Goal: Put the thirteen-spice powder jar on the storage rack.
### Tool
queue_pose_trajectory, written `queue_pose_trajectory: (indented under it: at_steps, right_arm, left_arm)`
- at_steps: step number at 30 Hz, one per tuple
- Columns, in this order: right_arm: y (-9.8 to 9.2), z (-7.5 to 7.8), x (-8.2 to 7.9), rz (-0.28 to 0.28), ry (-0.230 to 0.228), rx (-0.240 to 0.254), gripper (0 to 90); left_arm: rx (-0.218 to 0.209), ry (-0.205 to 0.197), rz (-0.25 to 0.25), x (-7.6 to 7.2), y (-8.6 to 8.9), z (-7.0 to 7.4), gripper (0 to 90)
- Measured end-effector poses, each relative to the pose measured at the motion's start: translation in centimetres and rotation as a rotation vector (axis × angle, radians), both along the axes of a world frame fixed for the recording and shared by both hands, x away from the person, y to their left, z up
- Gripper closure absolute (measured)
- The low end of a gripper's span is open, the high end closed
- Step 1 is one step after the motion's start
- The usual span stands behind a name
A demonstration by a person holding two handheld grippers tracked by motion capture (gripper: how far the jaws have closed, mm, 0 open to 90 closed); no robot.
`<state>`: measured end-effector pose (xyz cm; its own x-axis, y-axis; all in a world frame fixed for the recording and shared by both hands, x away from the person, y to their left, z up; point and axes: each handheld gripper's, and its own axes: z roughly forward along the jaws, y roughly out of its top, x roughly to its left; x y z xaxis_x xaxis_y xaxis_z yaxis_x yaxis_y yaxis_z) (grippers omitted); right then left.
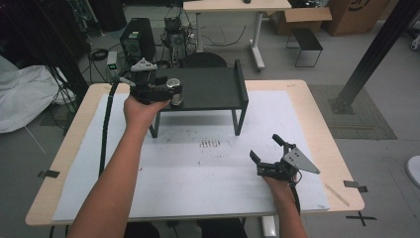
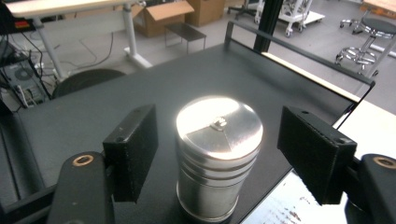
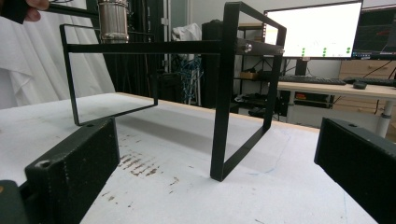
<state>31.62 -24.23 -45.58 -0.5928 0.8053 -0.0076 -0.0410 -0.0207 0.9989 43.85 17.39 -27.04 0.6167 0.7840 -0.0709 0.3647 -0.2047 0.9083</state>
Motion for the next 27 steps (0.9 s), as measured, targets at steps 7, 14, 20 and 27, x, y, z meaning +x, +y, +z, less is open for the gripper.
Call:
queue_pose_trajectory:
  at_steps: [7,14,20,27]
  right_arm:
    - [0.0,0.0,0.0,0.000,0.001,0.000,0.0]
    - [0.0,0.0,0.0,0.001,0.003,-0.004,0.0]
    - [0.1,0.0,0.0,0.001,0.004,-0.006,0.0]
    - [0.1,0.0,0.0,-0.001,0.004,-0.007,0.0]
  left_arm:
    - [-0.027,-0.037,-0.002,-0.9,0.7,0.8,23.8]
    - [-0.055,-0.092,-0.002,-2.0,1.5,1.1,19.2]
    - [-0.066,-0.122,0.002,-3.1,2.7,0.7,13.7]
    - [-0.100,-0.151,-0.023,-4.5,3.7,0.0,7.1]
